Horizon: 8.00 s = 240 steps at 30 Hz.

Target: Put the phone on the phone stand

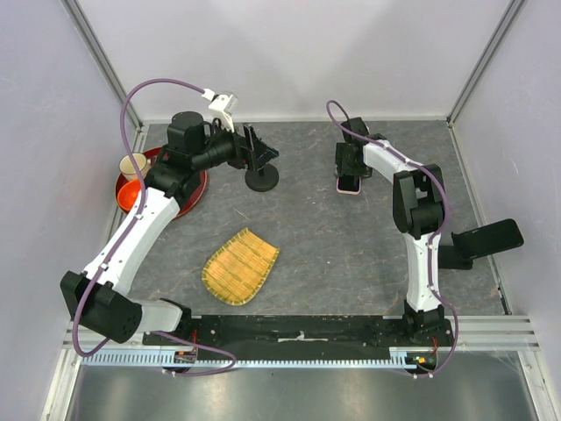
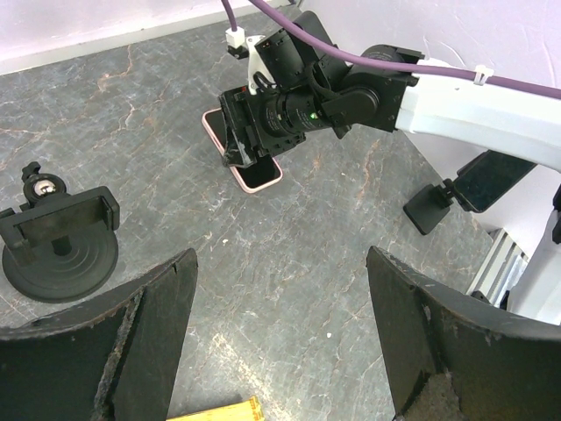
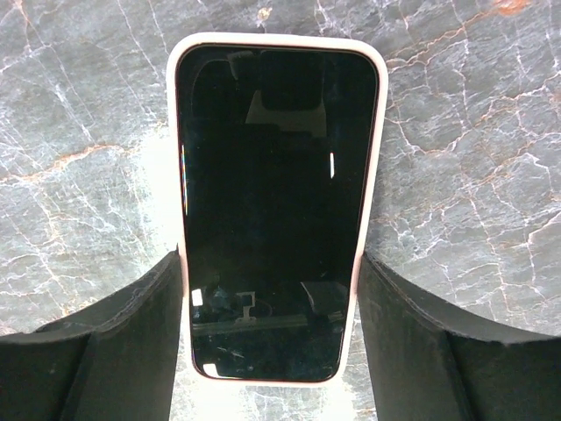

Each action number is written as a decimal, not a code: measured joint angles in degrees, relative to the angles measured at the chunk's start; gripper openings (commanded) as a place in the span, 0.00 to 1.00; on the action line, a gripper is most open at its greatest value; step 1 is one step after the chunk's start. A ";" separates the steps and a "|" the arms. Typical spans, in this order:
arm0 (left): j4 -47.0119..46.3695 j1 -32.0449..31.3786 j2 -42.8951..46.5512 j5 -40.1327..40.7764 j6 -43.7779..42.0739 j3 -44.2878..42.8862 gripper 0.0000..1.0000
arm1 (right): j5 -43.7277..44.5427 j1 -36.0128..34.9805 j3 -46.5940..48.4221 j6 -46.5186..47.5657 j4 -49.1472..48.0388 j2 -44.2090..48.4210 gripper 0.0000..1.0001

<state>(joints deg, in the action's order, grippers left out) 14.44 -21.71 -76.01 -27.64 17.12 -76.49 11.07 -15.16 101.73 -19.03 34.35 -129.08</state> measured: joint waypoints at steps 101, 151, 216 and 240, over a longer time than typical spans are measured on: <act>-22.40 0.92 26.58 19.96 1.38 26.80 0.02 | -29.79 -21.64 -37.70 10.97 -54.60 36.87 0.98; -57.57 6.58 16.06 5.40 31.61 37.46 0.02 | -31.08 -21.55 -52.65 -53.18 -109.04 29.24 0.89; -15.69 -5.42 -3.45 -33.68 -1.77 4.55 0.73 | -68.43 -6.08 -48.65 5.35 -55.43 53.51 0.00; -8.74 -5.38 -4.61 -28.79 -6.73 1.46 0.66 | -70.60 -6.05 -48.65 7.32 -52.74 55.67 0.00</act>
<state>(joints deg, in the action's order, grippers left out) 5.69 -27.09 -80.62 -56.42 10.39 -75.02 -59.53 -21.21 53.08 -11.70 -18.39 -73.41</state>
